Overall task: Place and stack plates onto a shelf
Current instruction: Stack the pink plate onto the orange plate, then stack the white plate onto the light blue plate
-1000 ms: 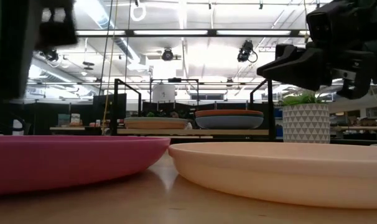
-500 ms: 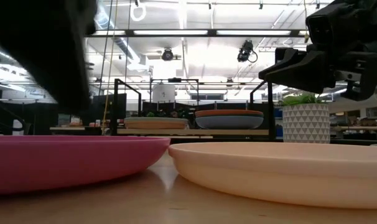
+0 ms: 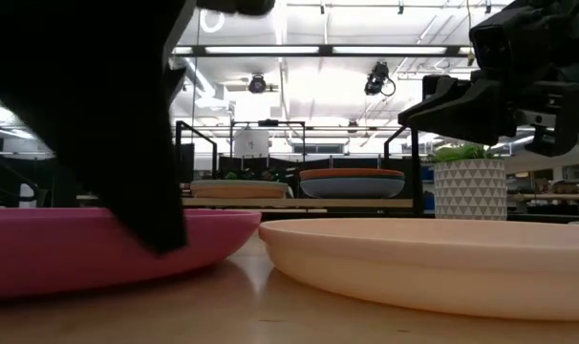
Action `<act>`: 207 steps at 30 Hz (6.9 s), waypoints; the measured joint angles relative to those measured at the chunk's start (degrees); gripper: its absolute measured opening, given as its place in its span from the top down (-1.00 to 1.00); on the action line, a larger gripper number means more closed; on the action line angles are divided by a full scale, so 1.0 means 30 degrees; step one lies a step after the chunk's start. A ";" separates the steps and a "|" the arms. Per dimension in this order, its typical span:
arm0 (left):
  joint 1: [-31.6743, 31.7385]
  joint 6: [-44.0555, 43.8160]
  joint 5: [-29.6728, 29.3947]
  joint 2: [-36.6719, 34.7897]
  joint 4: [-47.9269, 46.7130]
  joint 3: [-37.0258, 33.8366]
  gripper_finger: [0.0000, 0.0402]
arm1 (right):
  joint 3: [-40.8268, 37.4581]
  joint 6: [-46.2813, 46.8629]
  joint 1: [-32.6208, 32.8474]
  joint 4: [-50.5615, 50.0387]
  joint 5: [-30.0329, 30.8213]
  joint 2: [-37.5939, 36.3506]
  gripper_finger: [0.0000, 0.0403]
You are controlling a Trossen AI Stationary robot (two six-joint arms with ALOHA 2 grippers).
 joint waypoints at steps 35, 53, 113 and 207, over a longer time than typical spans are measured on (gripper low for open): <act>0.2218 1.0872 -0.6624 -0.0971 -1.1007 0.4874 0.93 | -0.0007 0.1109 0.0015 -0.0969 -0.0969 0.0000 0.56; 1.2185 2.9534 0.0757 -0.8135 0.1923 -0.4206 0.93 | -0.0007 0.6530 0.0035 -0.3503 -0.0787 0.0007 0.56; 2.1141 4.0490 1.0848 -0.6852 0.8354 -0.5246 0.49 | -0.0007 0.9433 0.1042 -0.1172 0.4754 0.0007 0.56; 0.5418 3.2540 0.4004 -0.5557 0.8420 -0.8109 0.11 | -0.0004 0.3801 -0.0047 -0.0423 0.5042 0.0011 0.56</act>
